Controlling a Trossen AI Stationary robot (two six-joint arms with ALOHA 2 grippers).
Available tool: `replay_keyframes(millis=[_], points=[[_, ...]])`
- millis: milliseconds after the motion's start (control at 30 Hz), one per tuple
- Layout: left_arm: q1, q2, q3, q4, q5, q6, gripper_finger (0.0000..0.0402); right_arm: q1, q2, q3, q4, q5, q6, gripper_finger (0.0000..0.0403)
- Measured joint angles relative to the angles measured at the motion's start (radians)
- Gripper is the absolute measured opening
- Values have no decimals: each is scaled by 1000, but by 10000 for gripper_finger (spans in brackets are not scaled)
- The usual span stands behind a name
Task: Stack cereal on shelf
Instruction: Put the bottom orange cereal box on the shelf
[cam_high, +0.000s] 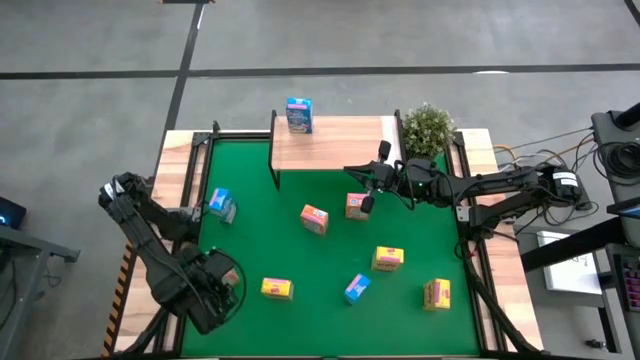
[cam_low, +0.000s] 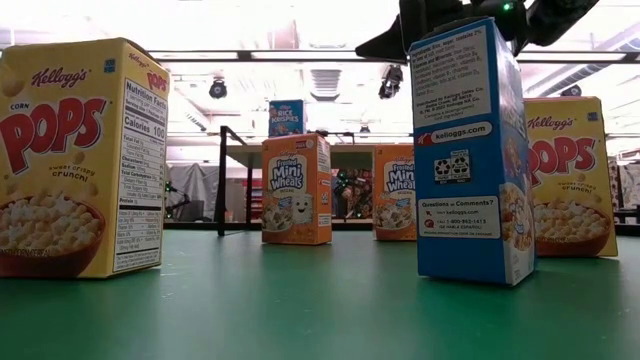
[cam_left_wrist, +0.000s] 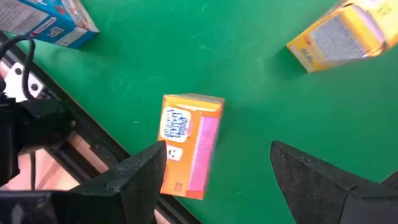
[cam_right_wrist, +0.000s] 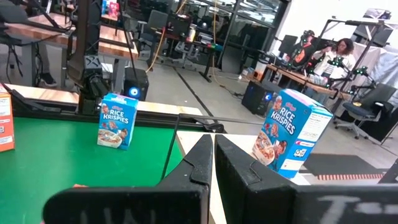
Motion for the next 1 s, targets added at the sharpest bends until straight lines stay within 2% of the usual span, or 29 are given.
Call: replay_keyframes(millis=[300,533,1000], points=[[-56,-2,-40,-2,0,-27,270,0,0,0,-3,0,6,9],[-85,-2,-128,7,-2,-72,260,0,0,0,-4,-1,6,9],[-84,-2,-246,190,-3,-83,235,0,0,0,-7,-2,13,9]])
